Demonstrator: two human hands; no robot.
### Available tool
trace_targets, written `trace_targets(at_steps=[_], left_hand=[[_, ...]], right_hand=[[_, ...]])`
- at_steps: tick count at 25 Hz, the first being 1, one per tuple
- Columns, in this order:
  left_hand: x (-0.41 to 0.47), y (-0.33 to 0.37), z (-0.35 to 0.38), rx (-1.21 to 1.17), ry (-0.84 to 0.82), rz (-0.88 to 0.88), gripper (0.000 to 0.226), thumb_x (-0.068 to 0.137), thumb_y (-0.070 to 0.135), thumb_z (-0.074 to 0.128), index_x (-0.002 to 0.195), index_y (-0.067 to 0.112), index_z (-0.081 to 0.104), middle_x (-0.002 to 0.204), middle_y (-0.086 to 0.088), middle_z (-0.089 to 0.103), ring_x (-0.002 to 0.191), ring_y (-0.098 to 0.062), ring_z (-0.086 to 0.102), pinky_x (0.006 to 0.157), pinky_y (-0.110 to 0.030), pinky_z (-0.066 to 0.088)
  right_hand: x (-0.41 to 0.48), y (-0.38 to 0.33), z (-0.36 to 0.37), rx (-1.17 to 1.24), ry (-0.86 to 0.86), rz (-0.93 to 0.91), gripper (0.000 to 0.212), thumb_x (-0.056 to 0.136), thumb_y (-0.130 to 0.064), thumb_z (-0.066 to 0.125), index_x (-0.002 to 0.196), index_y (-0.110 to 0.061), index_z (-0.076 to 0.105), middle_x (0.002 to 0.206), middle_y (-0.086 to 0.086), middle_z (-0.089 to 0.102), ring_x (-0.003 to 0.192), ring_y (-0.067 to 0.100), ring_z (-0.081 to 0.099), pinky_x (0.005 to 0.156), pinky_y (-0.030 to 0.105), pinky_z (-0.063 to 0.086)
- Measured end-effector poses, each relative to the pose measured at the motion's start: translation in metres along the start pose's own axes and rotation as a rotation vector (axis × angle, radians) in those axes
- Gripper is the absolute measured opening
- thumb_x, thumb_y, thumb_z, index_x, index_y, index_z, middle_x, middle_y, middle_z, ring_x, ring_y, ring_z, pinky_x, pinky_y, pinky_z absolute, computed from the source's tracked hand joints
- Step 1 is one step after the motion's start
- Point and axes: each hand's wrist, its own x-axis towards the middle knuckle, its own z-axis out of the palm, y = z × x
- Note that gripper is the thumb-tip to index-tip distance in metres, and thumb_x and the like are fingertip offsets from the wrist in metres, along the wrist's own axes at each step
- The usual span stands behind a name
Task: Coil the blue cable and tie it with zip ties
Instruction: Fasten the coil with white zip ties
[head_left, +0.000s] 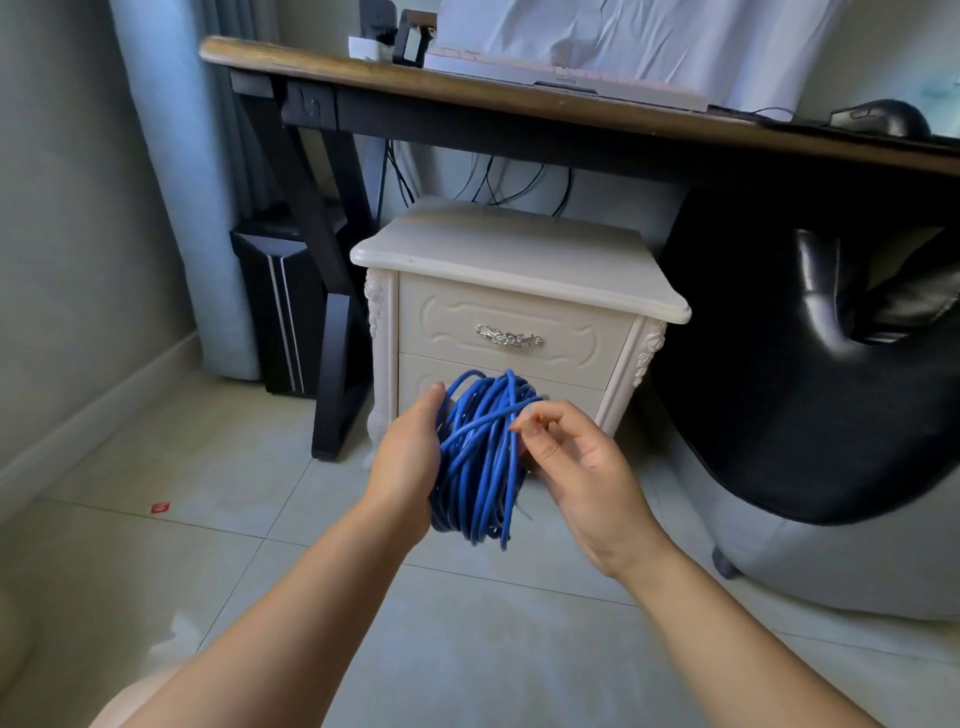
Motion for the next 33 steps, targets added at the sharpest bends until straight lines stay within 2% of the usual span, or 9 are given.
trace_targets(at_steps=[3,7,11,14,17,21,25,29,33], left_hand=[[0.007,-0.001,-0.004,-0.06,-0.059,-0.05,0.036,0.095,0.035,0.054,0.077,0.014,0.077,0.081,-0.012,0.075,0.071,-0.027,0.07,0.079,-0.043,0.056],[0.024,-0.006,-0.012,-0.187,-0.175,-0.262,0.045,0.088,0.026,0.057,0.121,-0.003,0.065,0.11,-0.02,0.066,0.095,-0.035,0.063,0.094,-0.045,0.051],[0.034,-0.012,-0.012,-0.263,-0.25,-0.377,0.036,0.089,0.016,0.05,0.107,-0.006,0.072,0.106,-0.022,0.068,0.091,-0.035,0.066,0.098,-0.046,0.05],[0.035,-0.019,-0.008,0.071,-0.16,-0.27,0.036,0.097,0.025,0.046,0.094,0.005,0.075,0.089,-0.013,0.074,0.077,-0.028,0.07,0.076,-0.039,0.057],[0.031,-0.018,-0.005,0.51,0.035,-0.064,0.06,0.1,0.056,0.03,0.095,0.011,0.07,0.09,-0.01,0.073,0.086,-0.025,0.07,0.084,-0.041,0.056],[0.023,-0.007,-0.013,0.695,-0.224,0.105,0.072,0.063,0.09,0.05,0.111,0.037,0.06,0.104,0.015,0.068,0.1,-0.003,0.064,0.089,-0.028,0.049],[0.027,-0.007,-0.022,0.856,-0.376,0.06,0.097,0.05,0.054,0.091,0.13,0.037,0.038,0.107,0.022,0.064,0.095,0.006,0.063,0.079,-0.017,0.05],[0.032,-0.019,-0.017,0.921,-0.248,0.204,0.087,0.058,0.027,0.089,0.13,0.035,0.04,0.099,0.018,0.064,0.084,0.003,0.063,0.064,-0.013,0.048],[0.049,-0.02,-0.02,0.486,-0.132,-0.02,0.06,0.05,0.008,0.072,0.11,0.014,0.065,0.096,-0.012,0.073,0.072,-0.021,0.067,0.069,-0.039,0.057]], right_hand=[[0.005,0.004,-0.005,0.032,-0.021,0.01,0.012,0.091,-0.022,0.06,0.087,-0.025,0.07,0.087,-0.004,0.064,0.088,0.012,0.059,0.091,0.033,0.048],[0.007,0.008,-0.01,-0.055,-0.059,0.014,0.009,0.093,-0.009,0.056,0.089,-0.012,0.064,0.079,-0.015,0.064,0.08,0.001,0.059,0.08,0.017,0.047],[0.009,0.013,-0.013,-0.144,-0.072,0.016,0.012,0.094,-0.003,0.054,0.09,-0.011,0.062,0.076,-0.018,0.063,0.077,-0.002,0.058,0.078,0.013,0.046],[0.009,0.018,-0.009,-0.142,-0.042,0.047,0.011,0.095,-0.001,0.054,0.092,-0.008,0.062,0.075,-0.018,0.064,0.076,-0.003,0.059,0.076,0.012,0.047],[0.009,0.024,-0.004,-0.156,-0.015,0.077,0.014,0.096,-0.005,0.054,0.092,-0.015,0.064,0.078,-0.019,0.066,0.077,-0.004,0.06,0.076,0.012,0.046],[0.011,0.027,0.0,-0.188,-0.001,0.081,0.012,0.097,-0.012,0.055,0.093,-0.018,0.063,0.08,-0.015,0.064,0.079,-0.001,0.059,0.077,0.013,0.046],[0.009,0.027,0.002,-0.2,-0.011,0.146,0.016,0.099,-0.015,0.053,0.088,-0.023,0.06,0.072,-0.013,0.059,0.074,0.004,0.055,0.071,0.019,0.047],[0.01,0.018,-0.001,-0.303,-0.083,0.136,0.014,0.1,-0.016,0.051,0.09,-0.024,0.058,0.08,-0.007,0.064,0.083,0.005,0.06,0.082,0.023,0.048],[0.023,-0.003,-0.017,-0.211,-0.045,0.194,0.005,0.093,-0.02,0.059,0.092,-0.017,0.063,0.101,-0.002,0.07,0.082,0.011,0.073,0.079,0.022,0.056]])
